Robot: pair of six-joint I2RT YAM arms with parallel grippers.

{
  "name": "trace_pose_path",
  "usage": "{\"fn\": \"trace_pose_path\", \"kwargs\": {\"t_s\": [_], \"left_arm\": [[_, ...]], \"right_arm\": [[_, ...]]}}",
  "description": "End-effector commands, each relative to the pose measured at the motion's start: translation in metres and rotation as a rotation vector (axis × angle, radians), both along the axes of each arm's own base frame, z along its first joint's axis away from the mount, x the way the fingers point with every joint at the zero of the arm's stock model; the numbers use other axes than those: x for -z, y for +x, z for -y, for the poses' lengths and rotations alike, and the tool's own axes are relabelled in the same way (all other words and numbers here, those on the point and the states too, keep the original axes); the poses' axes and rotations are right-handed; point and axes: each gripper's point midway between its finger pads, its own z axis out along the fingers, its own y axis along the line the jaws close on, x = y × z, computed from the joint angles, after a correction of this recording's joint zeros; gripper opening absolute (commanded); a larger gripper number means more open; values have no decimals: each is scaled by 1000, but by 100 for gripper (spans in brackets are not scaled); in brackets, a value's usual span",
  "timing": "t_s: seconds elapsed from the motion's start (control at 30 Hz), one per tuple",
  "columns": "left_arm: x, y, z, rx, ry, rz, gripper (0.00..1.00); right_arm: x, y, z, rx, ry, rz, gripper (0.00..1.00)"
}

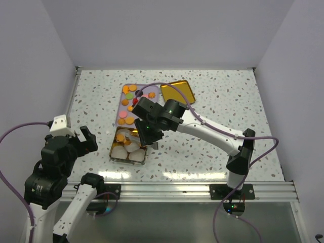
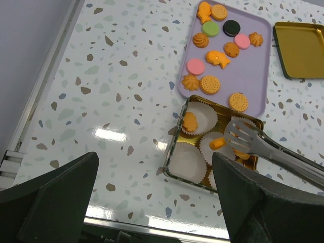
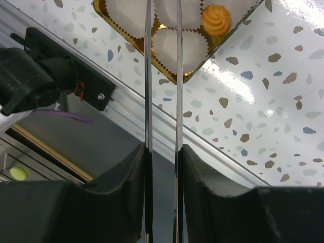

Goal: Pack the cookies

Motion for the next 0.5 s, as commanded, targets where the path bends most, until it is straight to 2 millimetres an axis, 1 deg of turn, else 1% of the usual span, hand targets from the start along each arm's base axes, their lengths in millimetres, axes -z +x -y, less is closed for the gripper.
{"fn": "trace_pose_path", "kwargs": {"t_s": [0.0,0.07,0.2,0.33,0.47], "left_arm": [[-10,3,2,22,4,47,100],[-10,3,2,20,3,48,100],[-10,2,1,15,3,51,100],[-10,2,1,13,1,51,100],[-10,2,1,12,4,49,100]], "right_arm": [[-12,0,-11,1,67,17,30],[-10,-4,-12,-6,60,14,30],[-2,-4,-6,2,19,19,31],[4,-4,-3,-1,-5,20,34],[6,0,-5,-5,-15,31,38]]}}
